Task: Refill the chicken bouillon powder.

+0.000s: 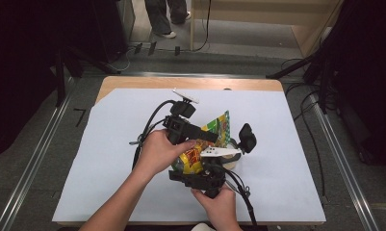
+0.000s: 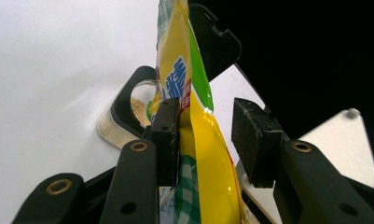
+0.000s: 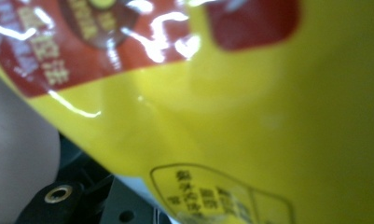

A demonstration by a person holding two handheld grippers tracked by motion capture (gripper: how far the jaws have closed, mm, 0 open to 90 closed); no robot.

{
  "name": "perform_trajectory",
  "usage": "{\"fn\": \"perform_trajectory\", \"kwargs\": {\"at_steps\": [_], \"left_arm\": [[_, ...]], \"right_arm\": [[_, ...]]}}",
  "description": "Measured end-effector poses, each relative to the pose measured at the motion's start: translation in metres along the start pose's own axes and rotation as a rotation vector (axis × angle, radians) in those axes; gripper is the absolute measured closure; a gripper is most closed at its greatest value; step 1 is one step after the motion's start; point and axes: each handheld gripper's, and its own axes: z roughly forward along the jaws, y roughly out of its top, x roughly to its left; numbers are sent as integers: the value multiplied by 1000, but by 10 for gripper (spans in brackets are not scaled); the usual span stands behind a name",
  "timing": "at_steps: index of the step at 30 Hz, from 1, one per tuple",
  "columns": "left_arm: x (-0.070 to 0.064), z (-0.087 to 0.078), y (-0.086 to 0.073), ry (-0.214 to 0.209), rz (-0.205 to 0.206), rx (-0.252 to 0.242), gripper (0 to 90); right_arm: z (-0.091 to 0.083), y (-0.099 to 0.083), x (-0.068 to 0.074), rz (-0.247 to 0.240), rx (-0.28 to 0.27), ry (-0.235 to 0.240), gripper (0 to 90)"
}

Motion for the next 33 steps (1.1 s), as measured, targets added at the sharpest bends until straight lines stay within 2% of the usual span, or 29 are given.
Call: {"fn": "perform_trajectory", "kwargs": {"at_steps": [2,4,6,9,13,16,22,26,27,30,33], "left_arm": [[1,2,0,26,8,25,709],[2,2,0,33,6,31,745],[4,0,1,34,-6,31,755],[7,0,2,26,-23,32,756],[9,1,3,23,-29,27,756],[9,1,3,16,-34,23,756],[7,2,5,21,-33,20,751],[8,3,6,22,-22,21,751],[8,4,7,20,-23,23,753],[8,4,7,31,-10,22,757],[4,4,6,52,6,17,760]], "right_arm": [[1,0,-1,15,9,-5,663],[3,-2,0,15,17,-16,659],[4,-1,2,-9,24,-32,638],[6,-1,7,-77,34,-74,633],[7,0,6,-95,33,-101,656],[6,1,5,-87,39,-105,660],[4,2,5,-71,38,-78,663],[2,3,1,-24,40,-28,672],[2,3,1,-18,40,-28,673],[0,3,2,-39,43,-50,673],[1,2,1,-49,43,-50,674]]}}
